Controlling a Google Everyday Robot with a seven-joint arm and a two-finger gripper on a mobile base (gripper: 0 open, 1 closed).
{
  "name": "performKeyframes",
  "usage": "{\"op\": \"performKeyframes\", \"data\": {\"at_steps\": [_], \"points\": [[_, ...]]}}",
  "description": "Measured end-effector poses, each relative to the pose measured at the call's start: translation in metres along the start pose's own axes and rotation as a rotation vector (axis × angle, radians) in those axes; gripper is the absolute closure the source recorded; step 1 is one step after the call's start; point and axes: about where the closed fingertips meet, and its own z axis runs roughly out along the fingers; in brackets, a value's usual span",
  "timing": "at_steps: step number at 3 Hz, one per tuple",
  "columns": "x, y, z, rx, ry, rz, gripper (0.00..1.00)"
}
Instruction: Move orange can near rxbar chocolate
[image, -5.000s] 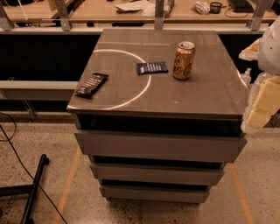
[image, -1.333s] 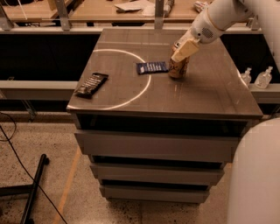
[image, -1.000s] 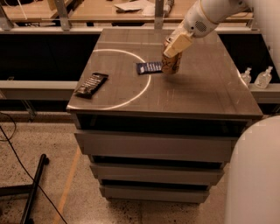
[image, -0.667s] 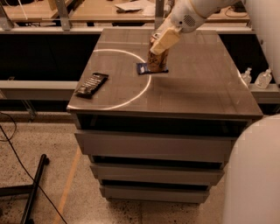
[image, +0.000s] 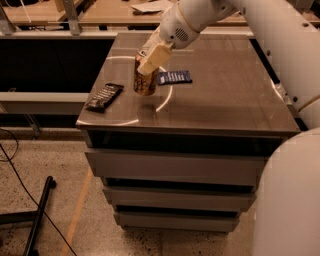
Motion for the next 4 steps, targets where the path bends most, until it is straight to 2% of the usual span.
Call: {"op": "performKeyframes", "data": {"at_steps": [1,2,4], "points": [[-0.009,0.013,0.028,-0.039,0.008,-0.029,1.0],[-0.009,0.023,0.052,-0.067,0.034,-0.044,0.84],[-0.011,0.027,0.068,-0.072,0.056,-0.062,0.37]]}}
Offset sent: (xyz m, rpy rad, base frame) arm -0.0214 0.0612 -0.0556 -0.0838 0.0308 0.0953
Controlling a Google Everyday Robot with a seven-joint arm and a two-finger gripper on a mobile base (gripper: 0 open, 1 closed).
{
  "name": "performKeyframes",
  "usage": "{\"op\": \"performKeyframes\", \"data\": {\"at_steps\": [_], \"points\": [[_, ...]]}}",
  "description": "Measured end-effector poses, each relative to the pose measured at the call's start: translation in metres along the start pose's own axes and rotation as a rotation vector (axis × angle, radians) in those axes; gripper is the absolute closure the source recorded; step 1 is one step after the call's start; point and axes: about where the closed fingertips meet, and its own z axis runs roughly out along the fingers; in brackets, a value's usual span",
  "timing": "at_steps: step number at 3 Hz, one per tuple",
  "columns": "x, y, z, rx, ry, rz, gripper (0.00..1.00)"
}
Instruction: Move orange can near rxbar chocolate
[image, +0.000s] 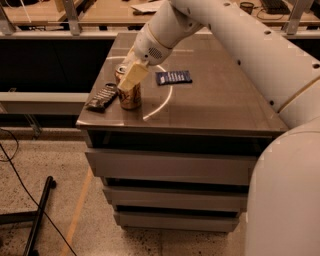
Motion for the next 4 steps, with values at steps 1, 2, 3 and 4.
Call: {"op": "performKeyframes", "data": {"at_steps": [1,2,3,4], "points": [[-0.008,-0.002,0.002,0.003,-0.034,0.012,0.13],[-0.013,-0.004,-0.003,0.009,-0.062,0.02,0.0],[-0.008,-0.009,-0.024,0.034,-0.089,0.035,0.0],[0.021,-0.015,-0.063,0.081,-0.134,0.096,0.0]]}}
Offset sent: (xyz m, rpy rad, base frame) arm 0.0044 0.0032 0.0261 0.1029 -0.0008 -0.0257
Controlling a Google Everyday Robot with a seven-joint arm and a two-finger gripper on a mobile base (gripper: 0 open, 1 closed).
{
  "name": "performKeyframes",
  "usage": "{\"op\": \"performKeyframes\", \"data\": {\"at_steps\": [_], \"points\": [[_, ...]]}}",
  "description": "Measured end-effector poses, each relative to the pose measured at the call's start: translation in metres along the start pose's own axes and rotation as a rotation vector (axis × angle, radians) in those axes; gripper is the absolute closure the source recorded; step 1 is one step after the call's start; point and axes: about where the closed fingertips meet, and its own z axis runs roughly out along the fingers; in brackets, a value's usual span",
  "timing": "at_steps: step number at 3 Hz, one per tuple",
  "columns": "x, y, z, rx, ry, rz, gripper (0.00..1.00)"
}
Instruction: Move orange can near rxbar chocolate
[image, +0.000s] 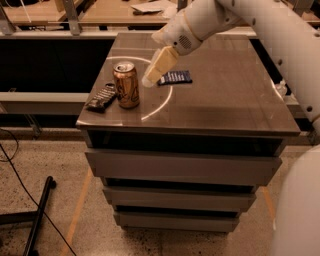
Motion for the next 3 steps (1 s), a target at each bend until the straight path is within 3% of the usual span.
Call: {"op": "performKeyframes", "data": {"at_steps": [1,2,3], "points": [[0.037,-0.015,-0.074,0.094,-0.058,0.06,0.0],[0.059,-0.023,-0.122,0.165,-0.089,0.093,0.0],[0.06,-0.024,-0.127,0.173,-0.092,0.096,0.0]]}}
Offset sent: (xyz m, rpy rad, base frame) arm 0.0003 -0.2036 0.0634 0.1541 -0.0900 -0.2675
